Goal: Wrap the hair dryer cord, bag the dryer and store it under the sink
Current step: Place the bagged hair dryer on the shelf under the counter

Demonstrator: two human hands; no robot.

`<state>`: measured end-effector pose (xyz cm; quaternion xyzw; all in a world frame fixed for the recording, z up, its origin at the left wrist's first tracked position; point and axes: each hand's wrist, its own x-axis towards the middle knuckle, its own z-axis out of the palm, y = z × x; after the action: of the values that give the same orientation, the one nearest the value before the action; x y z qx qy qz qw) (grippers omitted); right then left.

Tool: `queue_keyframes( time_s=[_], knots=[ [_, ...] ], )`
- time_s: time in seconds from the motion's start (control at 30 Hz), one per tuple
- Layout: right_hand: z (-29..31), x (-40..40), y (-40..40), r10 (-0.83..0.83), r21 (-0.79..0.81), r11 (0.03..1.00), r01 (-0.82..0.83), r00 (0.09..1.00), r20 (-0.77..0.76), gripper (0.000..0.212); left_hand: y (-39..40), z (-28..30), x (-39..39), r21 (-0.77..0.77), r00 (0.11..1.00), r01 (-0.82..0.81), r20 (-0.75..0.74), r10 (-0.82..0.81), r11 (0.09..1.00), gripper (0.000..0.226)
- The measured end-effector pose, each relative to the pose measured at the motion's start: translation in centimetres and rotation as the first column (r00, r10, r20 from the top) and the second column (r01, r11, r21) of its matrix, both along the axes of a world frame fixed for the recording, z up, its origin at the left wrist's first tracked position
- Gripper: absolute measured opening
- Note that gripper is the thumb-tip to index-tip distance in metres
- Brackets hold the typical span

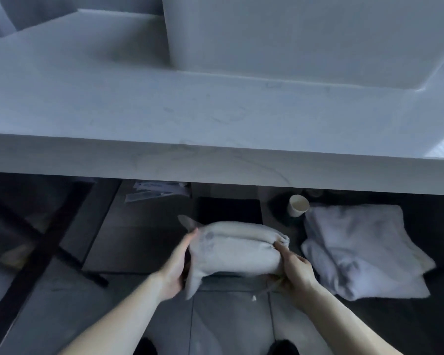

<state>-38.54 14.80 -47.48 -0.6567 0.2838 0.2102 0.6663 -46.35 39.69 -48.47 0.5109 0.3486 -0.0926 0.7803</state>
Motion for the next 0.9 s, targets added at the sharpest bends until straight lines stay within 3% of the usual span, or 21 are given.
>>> queue_keyframes(
  time_s=[0.23,0.43,0.57,0.9],
  knots=[
    [-4.6,5.2,3.1,-0.008,0.09,0.996,0.008,1.0,-0.005,0.036,0.2,-4.4,5.0,0.094,0.992,-0.118,-0.035,0.121,0.989,0.05],
    [-8.7,8.7,5.0,-0.044,0.121,0.992,0.035,0.996,0.072,0.056,0.8,-7.4,8.2,0.085,0.98,-0.199,-0.012,0.201,0.976,0.063],
    [-11.3,10.0,5.5,-0.098,0.11,0.99,0.091,0.993,0.061,0.063,0.2,-8.2,10.0,0.162,0.979,-0.2,0.007,0.202,0.966,0.034],
    [-14.3,12.1,4.7,0.039,0.027,0.999,-0.041,0.995,0.091,0.026,0.5,-9.8,13.2,0.27,0.991,-0.129,0.062,0.116,0.954,0.022]
  ],
)
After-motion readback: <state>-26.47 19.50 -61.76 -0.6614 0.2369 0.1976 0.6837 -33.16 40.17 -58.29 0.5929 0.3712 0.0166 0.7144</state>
